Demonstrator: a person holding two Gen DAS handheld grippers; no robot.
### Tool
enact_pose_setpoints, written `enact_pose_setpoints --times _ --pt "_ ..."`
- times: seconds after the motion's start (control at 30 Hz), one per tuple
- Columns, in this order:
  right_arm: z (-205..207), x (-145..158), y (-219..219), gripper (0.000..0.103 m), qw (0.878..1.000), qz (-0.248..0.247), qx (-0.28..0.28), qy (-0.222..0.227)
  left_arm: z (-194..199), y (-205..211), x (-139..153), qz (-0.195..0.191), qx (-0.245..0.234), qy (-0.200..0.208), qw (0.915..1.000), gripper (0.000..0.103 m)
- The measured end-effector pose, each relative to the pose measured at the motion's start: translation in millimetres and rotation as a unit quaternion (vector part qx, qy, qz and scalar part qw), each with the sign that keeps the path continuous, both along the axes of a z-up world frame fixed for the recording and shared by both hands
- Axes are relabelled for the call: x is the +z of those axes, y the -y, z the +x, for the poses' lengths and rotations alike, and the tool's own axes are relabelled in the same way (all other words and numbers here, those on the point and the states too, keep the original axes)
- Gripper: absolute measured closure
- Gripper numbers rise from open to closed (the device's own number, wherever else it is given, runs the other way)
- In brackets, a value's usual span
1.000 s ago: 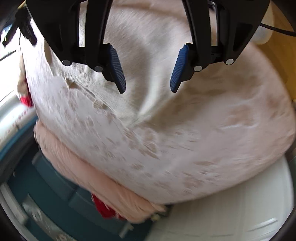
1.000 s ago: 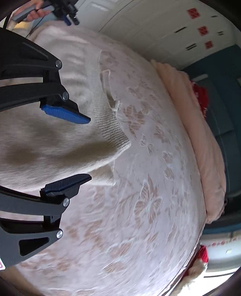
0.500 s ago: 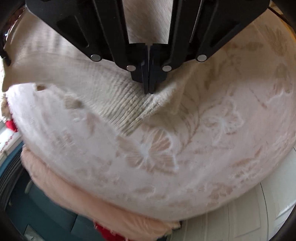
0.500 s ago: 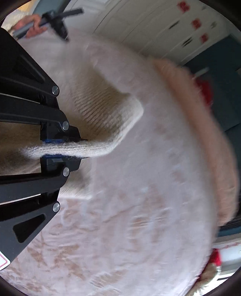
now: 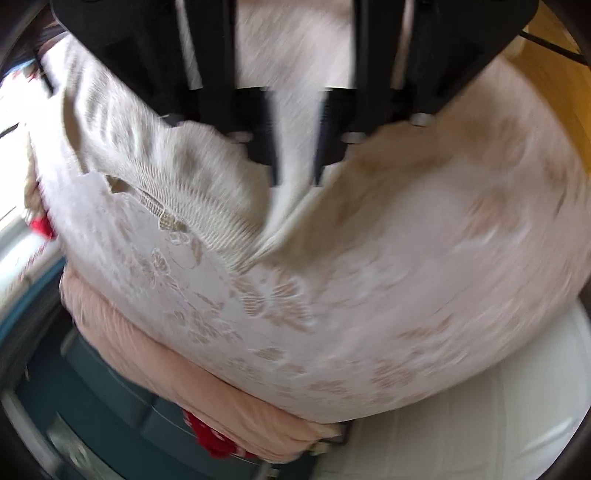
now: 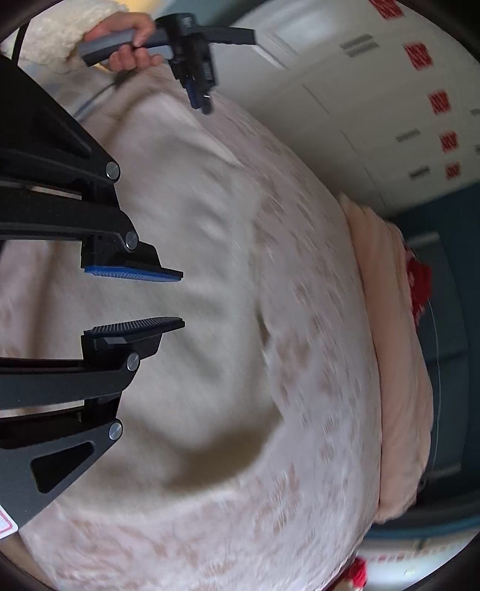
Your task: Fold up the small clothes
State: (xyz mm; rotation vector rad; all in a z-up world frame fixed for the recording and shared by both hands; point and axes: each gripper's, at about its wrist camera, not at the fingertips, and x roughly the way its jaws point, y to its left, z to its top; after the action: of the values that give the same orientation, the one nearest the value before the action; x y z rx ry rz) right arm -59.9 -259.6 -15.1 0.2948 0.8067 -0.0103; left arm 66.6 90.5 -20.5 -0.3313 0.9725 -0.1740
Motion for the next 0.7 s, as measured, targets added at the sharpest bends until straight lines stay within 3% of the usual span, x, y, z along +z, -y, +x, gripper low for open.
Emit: enact_pose_setpoints --times 0.03,0.2,0.3,0.43,0.57,0.7 --pt "4 -8 -21 0.082 1.0 0.003 0.026 -0.01 -9 -16 -4 -0.014 0.019 -0.009 0.9997 0.058" --pt "31 -25 -63 0.084 0.998 0.014 0.054 -0.018 -32 -53 -29 -0.024 0.041 -0.048 0.9977 0.058" --pt "48 -20 -73 0.085 0.999 0.001 0.048 -0.01 -40 -49 -32 -0.059 0.028 -0.054 0.9964 0.057" --pt "63 -21 -68 0.085 0.999 -0.014 0.03 -0.015 -47 -30 -37 -0.094 0.002 -0.056 0.994 0.043" --pt "87 -68 -64 0.085 0.996 -0.019 0.025 -0.086 -41 -17 -64 -0.119 0.011 -0.093 0.9884 0.039" --pt "83 -80 -60 0.086 0.998 -0.009 0.023 -0.065 -38 -6 -61 -0.106 0.019 -0.079 0.9911 0.032"
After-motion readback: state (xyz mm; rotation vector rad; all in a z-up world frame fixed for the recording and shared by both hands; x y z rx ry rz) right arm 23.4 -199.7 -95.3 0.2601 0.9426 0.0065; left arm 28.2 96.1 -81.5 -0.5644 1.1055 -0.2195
